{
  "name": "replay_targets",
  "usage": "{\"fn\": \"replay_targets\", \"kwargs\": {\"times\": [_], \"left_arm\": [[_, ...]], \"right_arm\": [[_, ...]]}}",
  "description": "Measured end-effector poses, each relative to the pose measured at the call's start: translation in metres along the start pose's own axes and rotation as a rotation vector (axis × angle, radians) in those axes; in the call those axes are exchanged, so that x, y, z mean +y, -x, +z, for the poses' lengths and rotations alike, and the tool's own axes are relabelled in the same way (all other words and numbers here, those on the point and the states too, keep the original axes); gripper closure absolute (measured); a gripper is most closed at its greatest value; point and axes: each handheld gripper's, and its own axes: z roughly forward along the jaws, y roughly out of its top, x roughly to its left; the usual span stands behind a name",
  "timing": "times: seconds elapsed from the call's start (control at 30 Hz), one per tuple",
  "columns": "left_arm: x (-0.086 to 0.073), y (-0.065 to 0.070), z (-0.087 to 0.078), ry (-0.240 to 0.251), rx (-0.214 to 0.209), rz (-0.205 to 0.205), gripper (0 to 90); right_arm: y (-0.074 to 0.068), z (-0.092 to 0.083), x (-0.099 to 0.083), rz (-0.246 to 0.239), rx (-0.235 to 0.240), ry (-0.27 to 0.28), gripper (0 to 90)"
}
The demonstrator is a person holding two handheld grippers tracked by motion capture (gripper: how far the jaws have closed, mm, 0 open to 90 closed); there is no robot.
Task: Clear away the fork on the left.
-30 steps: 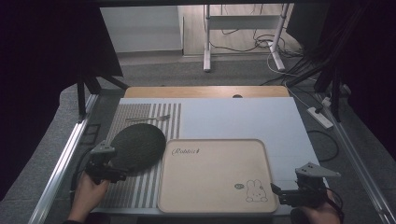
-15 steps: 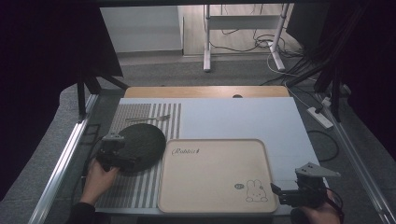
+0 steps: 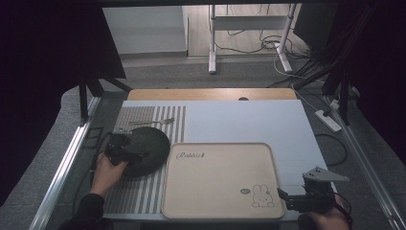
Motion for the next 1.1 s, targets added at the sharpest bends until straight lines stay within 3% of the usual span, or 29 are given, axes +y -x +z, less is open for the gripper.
{"fn": "replay_targets", "kwargs": {"times": [0.47, 1.1], "left_arm": [[0.025, -0.024, 0.019, -0.001, -0.004, -0.023, 0.0], [0.062, -0.057, 0.052, -0.016, 0.044, -0.049, 0.0]], "right_arm": [[0.0, 0.0, 0.0, 0.001, 0.003, -0.004, 0.0], [0.001, 0.001, 0.0, 0.002, 0.005, -0.005, 0.0]]}}
